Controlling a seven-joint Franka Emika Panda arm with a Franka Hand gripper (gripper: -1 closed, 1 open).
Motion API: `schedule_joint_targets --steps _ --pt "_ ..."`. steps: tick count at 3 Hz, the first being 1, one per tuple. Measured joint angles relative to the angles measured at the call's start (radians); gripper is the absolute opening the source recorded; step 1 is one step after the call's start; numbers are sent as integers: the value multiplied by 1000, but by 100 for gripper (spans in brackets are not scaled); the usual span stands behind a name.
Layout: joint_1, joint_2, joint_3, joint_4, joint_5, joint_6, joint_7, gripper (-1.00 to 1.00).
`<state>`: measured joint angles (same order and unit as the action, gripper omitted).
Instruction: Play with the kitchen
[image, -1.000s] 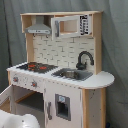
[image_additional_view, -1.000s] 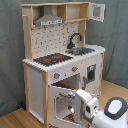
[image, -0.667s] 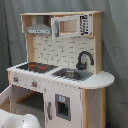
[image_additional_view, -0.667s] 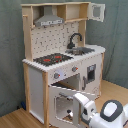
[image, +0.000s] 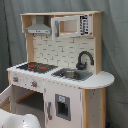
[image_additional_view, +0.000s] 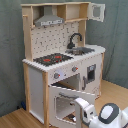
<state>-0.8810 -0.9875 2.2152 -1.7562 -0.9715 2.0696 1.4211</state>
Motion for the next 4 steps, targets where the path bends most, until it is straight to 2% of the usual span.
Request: schedule_joint_targets --steps 1,2,3,4 --pt "-2 0 19 -6 98 0 24 100" --pt "-24 0 19 -52 108 14 116 100" --pt "-22 4 20 -131 108 38 179 100" --pt "-7 45 20 -217 108 35 223 100"
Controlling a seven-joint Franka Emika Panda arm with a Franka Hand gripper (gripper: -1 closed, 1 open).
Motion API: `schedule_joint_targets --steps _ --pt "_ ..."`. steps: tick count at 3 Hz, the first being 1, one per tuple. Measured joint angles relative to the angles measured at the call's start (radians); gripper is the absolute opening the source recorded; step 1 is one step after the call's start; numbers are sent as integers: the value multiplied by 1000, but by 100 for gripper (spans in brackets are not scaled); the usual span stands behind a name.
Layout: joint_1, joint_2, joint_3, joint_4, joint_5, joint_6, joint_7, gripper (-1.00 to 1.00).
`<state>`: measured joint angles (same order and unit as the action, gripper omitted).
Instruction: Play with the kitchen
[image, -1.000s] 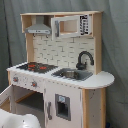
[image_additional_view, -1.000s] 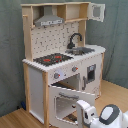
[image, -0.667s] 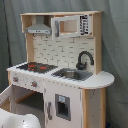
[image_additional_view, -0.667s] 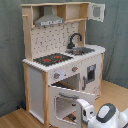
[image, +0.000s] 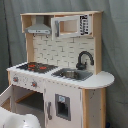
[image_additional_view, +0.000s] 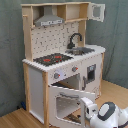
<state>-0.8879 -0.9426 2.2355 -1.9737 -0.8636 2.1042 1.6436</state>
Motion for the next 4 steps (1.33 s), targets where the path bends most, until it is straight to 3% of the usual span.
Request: schedule_joint_targets --steps 2,3,4 --pt "30 62 -40 -180 -3 -6 39 100" --pt "-44 60 -67 -223 -13 47 43 100" --pt "-110 60 -93 -223 -40 118 42 100"
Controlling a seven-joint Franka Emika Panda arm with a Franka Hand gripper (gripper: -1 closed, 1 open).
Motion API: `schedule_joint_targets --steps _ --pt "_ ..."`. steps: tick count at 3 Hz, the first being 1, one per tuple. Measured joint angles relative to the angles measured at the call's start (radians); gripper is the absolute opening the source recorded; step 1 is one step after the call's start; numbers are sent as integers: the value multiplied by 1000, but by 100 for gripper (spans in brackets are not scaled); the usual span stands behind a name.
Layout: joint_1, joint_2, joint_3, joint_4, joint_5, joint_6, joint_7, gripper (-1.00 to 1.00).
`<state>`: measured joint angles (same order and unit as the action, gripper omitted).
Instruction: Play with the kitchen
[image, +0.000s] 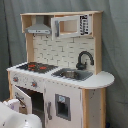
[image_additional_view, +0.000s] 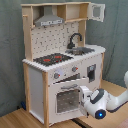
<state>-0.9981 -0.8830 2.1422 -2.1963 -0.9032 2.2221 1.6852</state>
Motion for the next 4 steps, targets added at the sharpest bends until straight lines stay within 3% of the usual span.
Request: schedule_joint_targets --steps 1,2,3,4 --pt "-73 0 -6 12 -40 58 -7 100" --pt "-124 -1 -42 35 -85 120 -31 100" --pt "-32 4 -39 4 -98 73 -54 100" --pt "-1 5 -116 -26 -106 56 -111 100"
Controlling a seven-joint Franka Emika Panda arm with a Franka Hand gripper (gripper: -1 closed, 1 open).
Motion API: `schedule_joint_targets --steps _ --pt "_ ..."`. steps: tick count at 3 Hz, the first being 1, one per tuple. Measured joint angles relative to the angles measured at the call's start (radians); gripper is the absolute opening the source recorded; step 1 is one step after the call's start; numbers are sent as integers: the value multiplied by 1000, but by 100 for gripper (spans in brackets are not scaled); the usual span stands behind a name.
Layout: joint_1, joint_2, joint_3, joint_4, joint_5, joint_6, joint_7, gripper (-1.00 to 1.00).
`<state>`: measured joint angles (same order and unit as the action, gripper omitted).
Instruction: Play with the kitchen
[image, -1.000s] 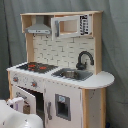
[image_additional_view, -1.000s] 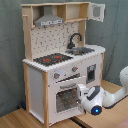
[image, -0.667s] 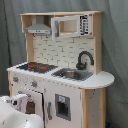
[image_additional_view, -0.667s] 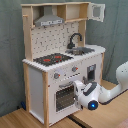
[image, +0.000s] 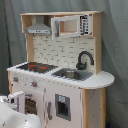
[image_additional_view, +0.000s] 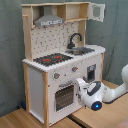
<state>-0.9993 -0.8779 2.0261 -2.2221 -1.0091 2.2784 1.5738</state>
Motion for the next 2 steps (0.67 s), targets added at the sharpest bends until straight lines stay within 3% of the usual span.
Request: schedule_joint_targets --steps 2 --pt "53 1 -71 43 -29 8 -205 100"
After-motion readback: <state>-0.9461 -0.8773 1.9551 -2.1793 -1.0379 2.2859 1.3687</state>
